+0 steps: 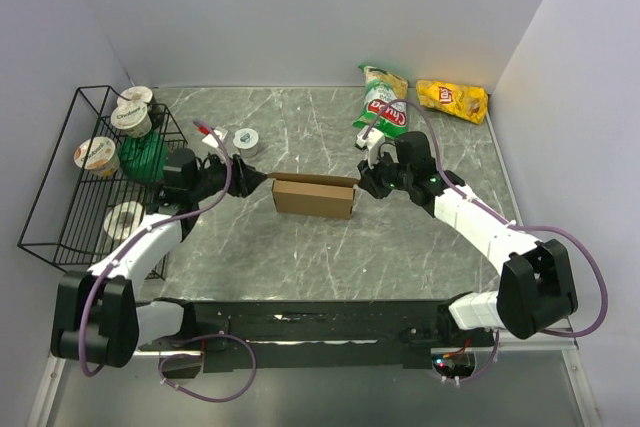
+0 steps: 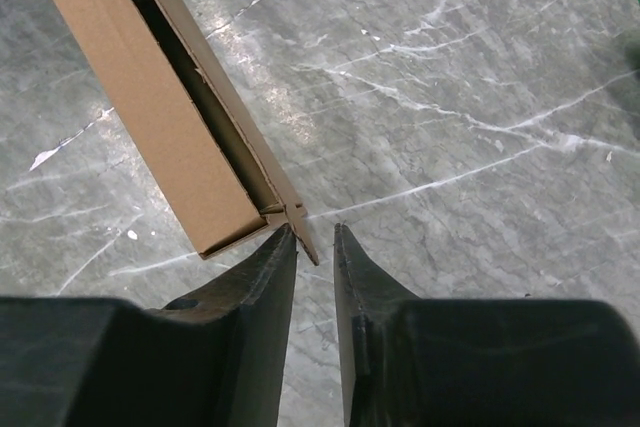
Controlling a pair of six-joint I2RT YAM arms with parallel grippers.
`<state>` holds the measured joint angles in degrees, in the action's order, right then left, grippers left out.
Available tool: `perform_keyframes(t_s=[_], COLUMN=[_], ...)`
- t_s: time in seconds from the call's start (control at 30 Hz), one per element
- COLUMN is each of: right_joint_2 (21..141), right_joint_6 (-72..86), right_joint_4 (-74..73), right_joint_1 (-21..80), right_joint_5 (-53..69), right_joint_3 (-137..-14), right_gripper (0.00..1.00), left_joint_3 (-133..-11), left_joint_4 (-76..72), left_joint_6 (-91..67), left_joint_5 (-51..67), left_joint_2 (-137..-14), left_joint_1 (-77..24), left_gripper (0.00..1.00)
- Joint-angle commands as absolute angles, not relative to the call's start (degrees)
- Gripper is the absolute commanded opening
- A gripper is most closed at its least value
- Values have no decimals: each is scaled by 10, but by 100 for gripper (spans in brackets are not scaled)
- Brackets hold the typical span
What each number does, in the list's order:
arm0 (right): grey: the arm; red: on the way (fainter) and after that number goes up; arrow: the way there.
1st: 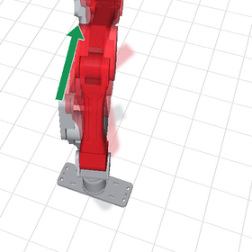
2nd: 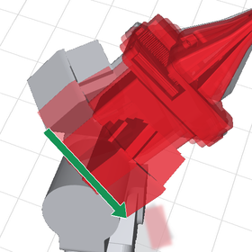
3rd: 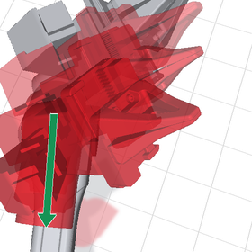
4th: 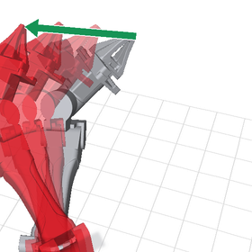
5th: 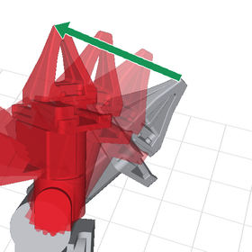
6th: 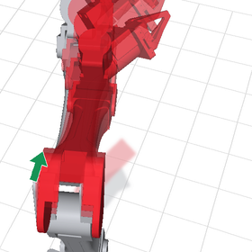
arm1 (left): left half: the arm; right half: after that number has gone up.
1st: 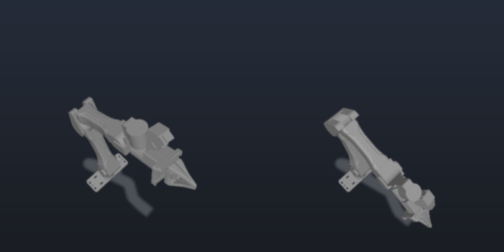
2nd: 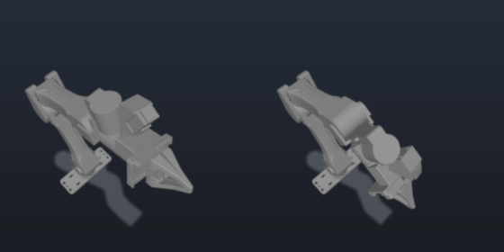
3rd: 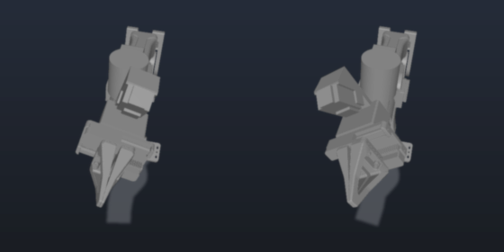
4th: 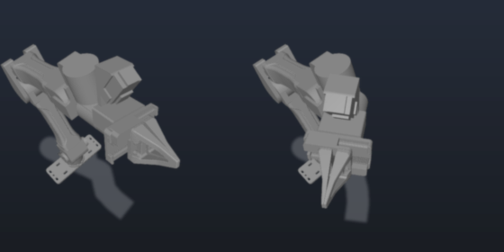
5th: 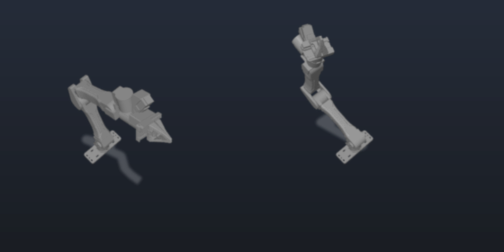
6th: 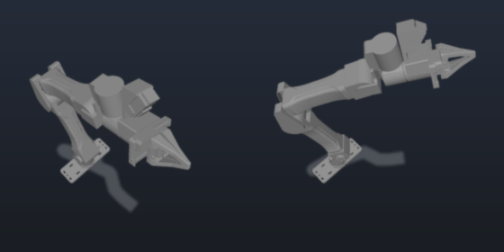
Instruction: Fold the paper box
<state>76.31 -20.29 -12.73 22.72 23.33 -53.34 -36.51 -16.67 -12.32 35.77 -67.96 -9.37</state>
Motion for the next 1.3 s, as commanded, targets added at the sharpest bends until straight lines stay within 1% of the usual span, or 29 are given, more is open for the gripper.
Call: perform_keyframes(t_s=[0.0, 0.1, 0.3, 0.47, 0.7, 1.1, 1.27], right_joint_2=[765, 765, 766, 766, 766, 769, 771], right_joint_6=[-210, -211, -213, -214, -215, -217, -217], right_joint_4=[-102, -102, -106, -112, -115, -125, -127], right_joint_1=[226, 227, 226, 226, 226, 226, 225], right_joint_5=[236, 236, 239, 239, 239, 243, 244], right_joint_3=[-559, -561, -563, -566, -567, -571, -571], right_gripper=[28, 28, 27, 27, 27, 27, 27], left_joint_3=[-373, -372, -381, -393, -400, -423, -437], left_joint_4=[-186, -194, -203, -206, -213, -216, -202], left_joint_6=[-97, -93, -84, -76, -72, -69, -62], left_joint_5=[389, 392, 391, 403, 410, 436, 439], left_joint_2=[-698, -702, -725, -753, -759, -786, -795], left_joint_1=[-96, -96, -96, -97, -99, -101, -105], left_gripper=[53, 53, 57, 57, 54, 51, 47])
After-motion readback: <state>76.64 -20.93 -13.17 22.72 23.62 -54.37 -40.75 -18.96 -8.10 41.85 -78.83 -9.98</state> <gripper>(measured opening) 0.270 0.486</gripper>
